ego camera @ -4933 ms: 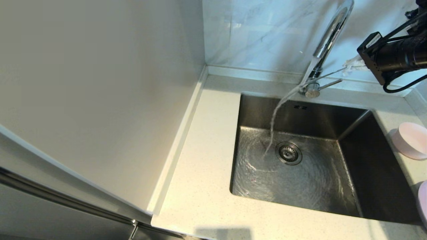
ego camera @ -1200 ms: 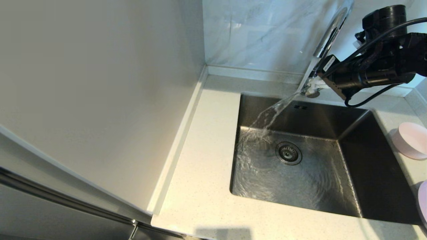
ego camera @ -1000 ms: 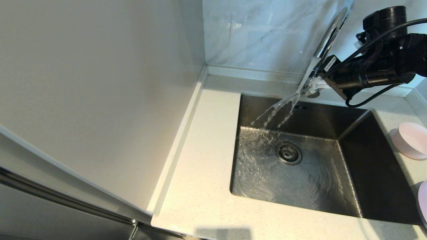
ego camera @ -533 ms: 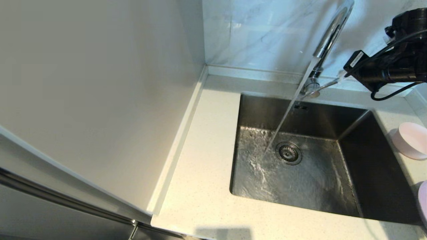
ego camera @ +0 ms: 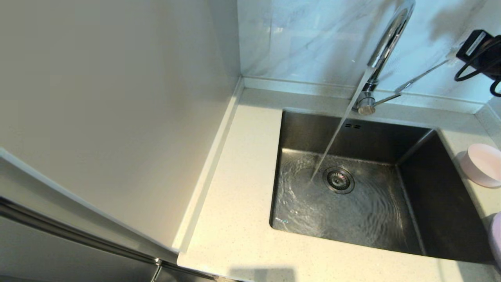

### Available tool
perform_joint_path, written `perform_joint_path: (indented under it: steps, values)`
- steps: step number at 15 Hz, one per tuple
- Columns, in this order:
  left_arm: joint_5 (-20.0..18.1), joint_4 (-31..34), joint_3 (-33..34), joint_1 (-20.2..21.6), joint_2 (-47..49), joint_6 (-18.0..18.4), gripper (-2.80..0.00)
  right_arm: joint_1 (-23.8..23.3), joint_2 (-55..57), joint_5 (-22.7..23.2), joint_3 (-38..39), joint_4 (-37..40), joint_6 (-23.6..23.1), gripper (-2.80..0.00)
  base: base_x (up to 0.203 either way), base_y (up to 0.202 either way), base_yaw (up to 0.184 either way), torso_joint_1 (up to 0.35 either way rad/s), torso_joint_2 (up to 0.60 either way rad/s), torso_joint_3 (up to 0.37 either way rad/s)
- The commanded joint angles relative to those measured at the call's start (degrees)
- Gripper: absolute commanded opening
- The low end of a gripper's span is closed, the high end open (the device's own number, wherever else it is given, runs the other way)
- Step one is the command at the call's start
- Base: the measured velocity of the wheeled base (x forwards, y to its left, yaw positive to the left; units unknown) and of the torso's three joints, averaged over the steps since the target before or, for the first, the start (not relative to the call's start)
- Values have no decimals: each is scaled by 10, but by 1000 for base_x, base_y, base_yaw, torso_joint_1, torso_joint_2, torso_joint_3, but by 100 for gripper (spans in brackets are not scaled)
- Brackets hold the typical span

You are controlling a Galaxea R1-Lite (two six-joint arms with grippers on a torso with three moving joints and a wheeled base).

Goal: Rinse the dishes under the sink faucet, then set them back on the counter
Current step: Place the spoon on the plate

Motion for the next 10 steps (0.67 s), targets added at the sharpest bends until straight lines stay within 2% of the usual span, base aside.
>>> perform_joint_path:
  steps: [1, 4, 5, 8, 10]
  values:
    - [0, 0, 0, 0, 0, 0, -280, -14, -58, 8, -32, -2, -26, -280, 0, 0, 0, 0, 0, 0]
    - [0, 0, 0, 0, 0, 0, -280, -23, -110, 33, -17, 0, -66, -280, 0, 0, 0, 0, 0, 0]
    - [0, 0, 0, 0, 0, 0, -280, -23, -122, 34, 25, 0, -78, -280, 0, 0, 0, 0, 0, 0]
    - [0, 0, 0, 0, 0, 0, -280, -32, -168, 38, 220, -11, -149, -280, 0, 0, 0, 0, 0, 0]
    - [0, 0, 0, 0, 0, 0, -280, -38, -181, 41, 259, -14, -166, -280, 0, 0, 0, 0, 0, 0]
